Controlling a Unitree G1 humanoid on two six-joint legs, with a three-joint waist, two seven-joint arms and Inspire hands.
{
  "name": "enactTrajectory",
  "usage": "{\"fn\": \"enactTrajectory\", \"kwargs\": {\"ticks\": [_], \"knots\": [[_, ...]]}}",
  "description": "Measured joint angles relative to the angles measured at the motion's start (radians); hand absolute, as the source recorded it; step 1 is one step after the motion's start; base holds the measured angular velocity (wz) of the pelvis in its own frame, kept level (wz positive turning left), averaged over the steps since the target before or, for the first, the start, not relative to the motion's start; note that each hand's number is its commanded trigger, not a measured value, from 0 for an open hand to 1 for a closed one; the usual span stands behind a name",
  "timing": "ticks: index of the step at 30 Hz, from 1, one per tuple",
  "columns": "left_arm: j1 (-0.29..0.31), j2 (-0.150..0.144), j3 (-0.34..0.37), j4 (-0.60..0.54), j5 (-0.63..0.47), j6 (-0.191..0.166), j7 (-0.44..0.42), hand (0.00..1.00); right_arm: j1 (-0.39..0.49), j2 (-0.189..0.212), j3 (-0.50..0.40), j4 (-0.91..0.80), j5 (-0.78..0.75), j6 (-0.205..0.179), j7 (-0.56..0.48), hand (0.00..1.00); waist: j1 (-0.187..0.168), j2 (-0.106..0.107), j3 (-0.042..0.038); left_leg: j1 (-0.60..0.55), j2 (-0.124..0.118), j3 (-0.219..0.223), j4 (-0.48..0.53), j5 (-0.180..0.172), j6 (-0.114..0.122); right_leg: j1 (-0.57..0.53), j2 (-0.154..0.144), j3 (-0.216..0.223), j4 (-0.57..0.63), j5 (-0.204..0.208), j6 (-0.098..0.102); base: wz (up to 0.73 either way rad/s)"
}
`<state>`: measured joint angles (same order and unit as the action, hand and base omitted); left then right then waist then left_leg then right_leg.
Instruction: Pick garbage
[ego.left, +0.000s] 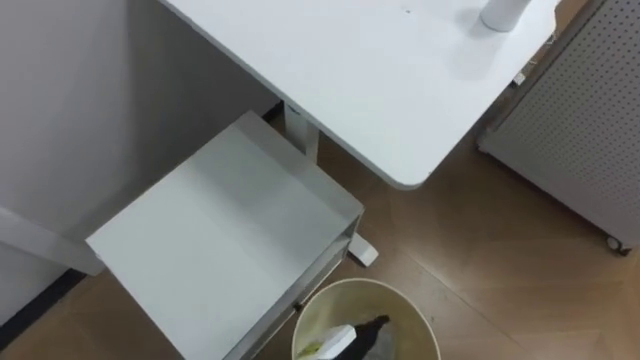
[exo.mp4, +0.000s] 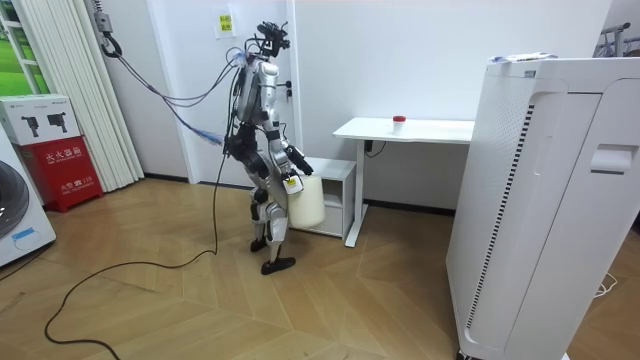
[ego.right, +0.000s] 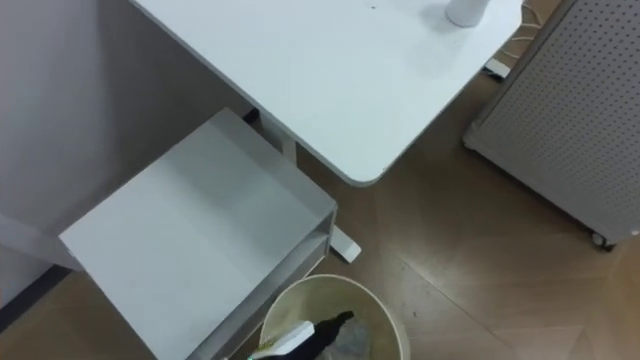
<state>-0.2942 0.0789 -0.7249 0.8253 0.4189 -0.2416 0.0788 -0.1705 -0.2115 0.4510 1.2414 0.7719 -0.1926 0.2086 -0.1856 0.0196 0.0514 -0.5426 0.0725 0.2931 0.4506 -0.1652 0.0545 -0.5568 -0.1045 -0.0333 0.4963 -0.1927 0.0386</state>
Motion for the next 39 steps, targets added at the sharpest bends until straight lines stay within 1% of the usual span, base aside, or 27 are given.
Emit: {"fn": "enactTrajectory", "kwargs": {"ticks": [4, 6, 7, 8, 9, 10, 11, 12, 13, 14, 15, 16, 18, 22, 24, 26, 28, 29, 30, 31, 32, 33, 34, 35, 36, 38, 39], "knots": [[-0.006, 0.011, 0.024, -0.046, 0.060, -0.006, -0.001, 0.00, 0.034, -0.002, -0.048, -0.002, -0.017, 0.003, 0.011, 1.00, -0.004, 0.003, 0.0003, 0.060, 0.004, 0.033, -0.013, -0.011, -0.001, 0.040, 0.003, 0.019, -0.012, 0.001, 0.002, -0.26], [-0.004, 0.037, 0.038, -0.116, 0.100, -0.008, -0.001, 0.00, 0.042, -0.007, -0.067, 0.001, -0.030, 0.006, 0.011, 1.00, 0.002, 0.003, 0.0004, 0.102, 0.007, 0.073, -0.014, -0.029, -0.004, 0.050, 0.001, 0.024, -0.011, 0.005, 0.005, -0.59], [-0.004, 0.043, 0.044, -0.125, 0.107, -0.009, -0.001, 0.00, 0.043, -0.007, -0.075, 0.001, -0.031, 0.008, 0.012, 1.00, 0.001, 0.002, -0.0001, 0.119, 0.009, 0.089, -0.016, -0.034, -0.004, 0.055, -0.002, 0.023, -0.009, 0.006, 0.005, -0.79], [-0.003, 0.049, 0.059, -0.135, 0.121, -0.012, -0.001, 0.00, 0.045, -0.008, -0.085, 0.002, -0.032, 0.010, 0.014, 1.00, 0.002, 0.001, -0.0003, 0.156, 0.021, 0.124, -0.019, -0.048, -0.008, 0.072, -0.004, 0.019, -0.011, 0.010, 0.006, -0.93], [0.006, 0.057, 0.084, -0.140, 0.122, -0.019, -0.001, 0.00, 0.048, -0.008, -0.094, 0.004, -0.035, 0.013, 0.016, 1.00, 0.006, -0.001, -0.0006, 0.195, 0.024, 0.152, -0.017, -0.065, -0.013, 0.088, -0.017, -0.016, -0.009, 0.013, 0.002, -0.99], [0.014, 0.058, 0.102, -0.144, 0.122, -0.022, -0.001, 0.00, 0.052, -0.008, -0.104, 0.004, -0.035, 0.014, 0.018, 1.00, 0.010, -0.002, -0.0012, 0.212, 0.024, 0.157, -0.017, -0.073, -0.017, 0.093, -0.027, -0.044, -0.005, 0.015, -0.001, -1.12], [0.025, 0.064, 0.131, -0.160, 0.122, -0.022, -0.001, 0.00, 0.053, -0.008, -0.124, 0.001, -0.049, 0.015, 0.023, 1.00, 0.023, -0.008, -0.0015, 0.241, 0.024, 0.168, -0.015, -0.091, -0.022, 0.099, -0.052, -0.110, 0.007, 0.021, -0.011, -1.11], [0.027, 0.071, 0.153, -0.179, 0.127, -0.022, -0.002, 0.00, 0.053, -0.009, -0.138, 0.005, -0.075, 0.017, 0.023, 1.00, 0.032, -0.006, -0.0038, 0.255, 0.032, 0.166, -0.003, -0.110, -0.027, 0.110, -0.067, -0.171, 0.007, 0.028, -0.021, -1.03], [0.029, 0.078, 0.166, -0.193, 0.133, -0.022, -0.003, 0.00, 0.054, -0.008, -0.147, 0.006, -0.084, 0.018, 0.023, 1.00, 0.035, -0.004, -0.0047, 0.259, 0.042, 0.167, -0.001, -0.119, -0.031, 0.117, -0.066, -0.188, 0.001, 0.030, -0.024, -0.70], [0.034, 0.093, 0.187, -0.229, 0.135, -0.024, -0.001, 0.00, 0.063, -0.005, -0.163, 0.006, -0.106, 0.019, 0.024, 1.00, 0.030, -0.007, -0.0053, 0.277, 0.054, 0.173, -0.002, -0.127, -0.036, 0.136, -0.058, -0.192, -0.012, 0.032, -0.024, -0.37], [0.036, 0.102, 0.198, -0.268, 0.134, -0.029, 0.005, 0.00, 0.073, -0.004, -0.171, 0.006, -0.113, 0.019, 0.024, 1.00, 0.027, -0.009, -0.0076, 0.295, 0.056, 0.176, -0.006, -0.129, -0.040, 0.157, -0.045, -0.190, -0.033, 0.037, -0.023, -0.26], [0.039, 0.108, 0.201, -0.287, 0.134, -0.031, 0.009, 0.00, 0.077, -0.007, -0.172, 0.007, -0.116, 0.019, 0.024, 1.00, 0.027, -0.011, -0.0106, 0.303, 0.057, 0.177, -0.008, -0.130, -0.041, 0.165, -0.041, -0.190, -0.041, 0.038, -0.023, -0.16], [0.067, 0.121, 0.214, -0.340, 0.132, -0.049, 0.042, 0.00, 0.094, -0.021, -0.170, 0.002, -0.132, 0.018, 0.035, 1.00, 0.031, -0.007, -0.0172, 0.340, 0.074, 0.178, -0.014, -0.137, -0.054, 0.218, -0.015, -0.196, -0.083, 0.048, -0.021, -0.17], [0.104, 0.142, 0.216, -0.395, 0.133, -0.049, 0.047, 0.00, 0.102, -0.032, -0.199, 0.007, -0.203, 0.013, 0.040, 1.00, 0.055, -0.009, -0.0215, 0.392, 0.072, 0.159, -0.025, -0.137, -0.056, 0.255, -0.014, -0.221, -0.085, 0.048, -0.022, -0.24], [0.132, 0.142, 0.221, -0.403, 0.133, -0.049, 0.045, 0.00, 0.102, -0.031, -0.210, 0.007, -0.237, 0.009, 0.058, 1.00, 0.057, -0.009, -0.0222, 0.427, 0.071, 0.131, -0.043, -0.136, -0.058, 0.278, -0.013, -0.239, -0.087, 0.046, -0.025, -0.23], [0.152, 0.143, 0.231, -0.412, 0.135, -0.048, 0.044, 0.00, 0.105, -0.031, -0.210, 0.011, -0.265, 0.010, 0.064, 1.00, 0.057, -0.012, -0.0239, 0.447, 0.072, 0.131, -0.043, -0.135, -0.058, 0.300, -0.009, -0.247, -0.102, 0.044, -0.028, -0.19], [0.187, 0.157, 0.250, -0.461, 0.145, -0.041, 0.037, 0.00, 0.111, -0.031, -0.210, 0.013, -0.274, 0.010, 0.079, 1.00, 0.060, -0.016, -0.0257, 0.462, 0.074, 0.131, -0.038, -0.135, -0.059, 0.311, -0.002, -0.252, -0.110, 0.046, -0.032, -0.34], [0.220, 0.174, 0.264, -0.526, 0.154, -0.040, 0.035, 0.00, 0.113, -0.031, -0.217, 0.017, -0.282, 0.010, 0.089, 1.00, 0.070, -0.020, -0.0259, 0.478, 0.073, 0.130, -0.038, -0.135, -0.059, 0.313, 0.005, -0.255, -0.121, 0.050, -0.040, -0.75], [0.252, 0.182, 0.281, -0.604, 0.165, -0.040, 0.035, 0.00, 0.112, -0.031, -0.223, 0.026, -0.297, 0.011, 0.097, 1.00, 0.095, -0.027, -0.0254, 0.501, 0.072, 0.126, -0.038, -0.135, -0.059, 0.313, 0.013, -0.253, -0.126, 0.055, -0.048, -0.92], [0.262, 0.182, 0.292, -0.637, 0.165, -0.041, 0.037, 0.00, 0.112, -0.032, -0.220, 0.030, -0.300, 0.011, 0.099, 1.00, 0.109, -0.031, -0.0275, 0.510, 0.069, 0.111, -0.038, -0.135, -0.059, 0.315, 0.019, -0.246, -0.129, 0.057, -0.053, -1.12], [0.273, 0.179, 0.322, -0.694, 0.164, -0.047, 0.044, 0.00, 0.112, -0.031, -0.213, 0.033, -0.311, 0.012, 0.104, 1.00, 0.127, -0.039, -0.0312, 0.524, 0.063, 0.055, -0.038, -0.135, -0.059, 0.327, 0.037, -0.214, -0.135, 0.060, -0.061, -1.05], [0.275, 0.175, 0.351, -0.732, 0.164, -0.049, 0.053, 0.00, 0.111, -0.031, -0.208, 0.032, -0.322, 0.012, 0.112, 1.00, 0.139, -0.046, -0.0376, 0.542, 0.050, -0.026, -0.044, -0.134, -0.061, 0.336, 0.056, -0.183, -0.139, 0.063, -0.066, -0.98], [0.279, 0.173, 0.364, -0.749, 0.163, -0.049, 0.063, 0.00, 0.112, -0.031, -0.207, 0.033, -0.332, 0.013, 0.113, 1.00, 0.139, -0.049, -0.0379, 0.551, 0.045, -0.066, -0.044, -0.134, -0.061, 0.346, 0.065, -0.168, -0.140, 0.065, -0.069, -0.81], [0.295, 0.170, 0.383, -0.771, 0.162, -0.051, 0.072, 0.00, 0.115, -0.031, -0.207, 0.036, -0.344, 0.014, 0.115, 1.00, 0.138, -0.046, -0.0430, 0.571, 0.041, -0.126, -0.043, -0.134, -0.061, 0.368, 0.081, -0.149, -0.154, 0.071, -0.075, -0.64], [0.306, 0.170, 0.392, -0.779, 0.161, -0.052, 0.073, 0.00, 0.118, -0.031, -0.209, 0.036, -0.345, 0.014, 0.115, 1.00, 0.132, -0.043, -0.0474, 0.584, 0.037, -0.168, -0.041, -0.134, -0.061, 0.384, 0.096, -0.125, -0.160, 0.073, -0.076, -0.56], [0.318, 0.172, 0.391, -0.787, 0.161, -0.053, 0.069, 0.00, 0.127, -0.032, -0.210, 0.036, -0.343, 0.014, 0.110, 1.00, 0.129, -0.035, -0.0536, 0.597, 0.036, -0.197, -0.047, -0.135, -0.064, 0.392, 0.109, -0.111, -0.171, 0.079, -0.078, -0.32], [0.325, 0.176, 0.392, -0.808, 0.161, -0.053, 0.069, 0.00, 0.132, -0.031, -0.214, 0.036, -0.342, 0.014, 0.108, 1.00, 0.128, -0.034, -0.0527, 0.605, 0.035, -0.201, -0.062, -0.133, -0.066, 0.391, 0.111, -0.111, -0.171, 0.081, -0.080, -0.17]]}}
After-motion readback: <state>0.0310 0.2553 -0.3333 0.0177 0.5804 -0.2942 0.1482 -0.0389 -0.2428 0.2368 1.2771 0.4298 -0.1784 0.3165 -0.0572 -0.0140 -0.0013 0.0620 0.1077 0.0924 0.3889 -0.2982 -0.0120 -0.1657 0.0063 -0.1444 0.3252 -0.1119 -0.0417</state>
